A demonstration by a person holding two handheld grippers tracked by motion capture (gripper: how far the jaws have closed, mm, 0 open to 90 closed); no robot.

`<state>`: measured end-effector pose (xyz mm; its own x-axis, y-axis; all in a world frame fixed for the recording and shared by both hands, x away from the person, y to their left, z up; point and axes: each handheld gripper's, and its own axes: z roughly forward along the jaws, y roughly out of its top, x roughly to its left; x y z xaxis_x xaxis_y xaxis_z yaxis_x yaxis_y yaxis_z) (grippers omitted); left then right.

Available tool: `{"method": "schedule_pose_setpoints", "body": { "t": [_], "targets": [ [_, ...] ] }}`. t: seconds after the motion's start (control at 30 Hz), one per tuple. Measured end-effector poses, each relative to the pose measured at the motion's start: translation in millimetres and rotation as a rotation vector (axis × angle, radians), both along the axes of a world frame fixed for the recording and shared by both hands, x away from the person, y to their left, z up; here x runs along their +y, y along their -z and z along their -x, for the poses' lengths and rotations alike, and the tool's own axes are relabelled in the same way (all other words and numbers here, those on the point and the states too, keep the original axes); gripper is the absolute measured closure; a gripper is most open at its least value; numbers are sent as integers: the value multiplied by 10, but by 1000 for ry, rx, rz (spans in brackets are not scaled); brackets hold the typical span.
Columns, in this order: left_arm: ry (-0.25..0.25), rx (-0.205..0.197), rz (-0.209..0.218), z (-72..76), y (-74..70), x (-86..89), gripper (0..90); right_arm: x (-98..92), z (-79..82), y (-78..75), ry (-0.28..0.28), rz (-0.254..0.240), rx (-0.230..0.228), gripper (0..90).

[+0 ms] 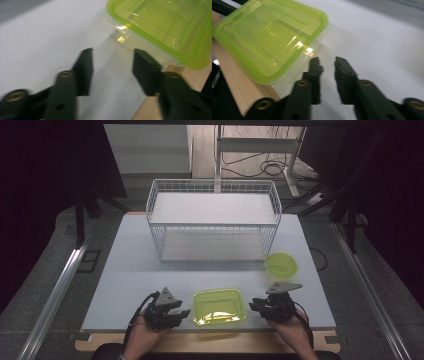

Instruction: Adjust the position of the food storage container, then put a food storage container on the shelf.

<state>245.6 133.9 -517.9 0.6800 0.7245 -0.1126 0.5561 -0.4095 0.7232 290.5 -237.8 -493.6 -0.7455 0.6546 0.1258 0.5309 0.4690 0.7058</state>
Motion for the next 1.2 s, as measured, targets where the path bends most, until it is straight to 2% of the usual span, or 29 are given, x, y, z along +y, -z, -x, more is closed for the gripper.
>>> {"method": "schedule_pose_setpoints", "body": {
  "t": [0.1,0.13,0.27,0.37,0.57,0.7,0.97,1.1,1.2],
  "targets": [
    [-42,-27,-7,4,-6,64,307,-49,5,-1,15,4,-29,539],
    [-46,-31,-10,11,-4,74,221,-68,10,3,17,6,-36,482],
    [-40,-66,-30,85,-1,112,83,-107,12,30,16,16,-44,352],
    [-37,-86,-27,113,8,126,64,-109,5,47,25,-7,-36,269],
    [-42,-96,-13,110,32,168,48,-90,15,44,11,-37,-37,136],
    [-48,-104,-21,118,36,180,48,-81,9,47,13,-43,-21,114],
    [-36,-103,-63,135,62,155,46,-76,-8,21,45,-68,16,62],
    [-28,-106,-83,136,71,137,46,-57,-15,0,48,-69,45,147],
    [-26,-112,-89,139,69,131,46,-29,-20,-35,41,-91,67,219]
  ]
}}
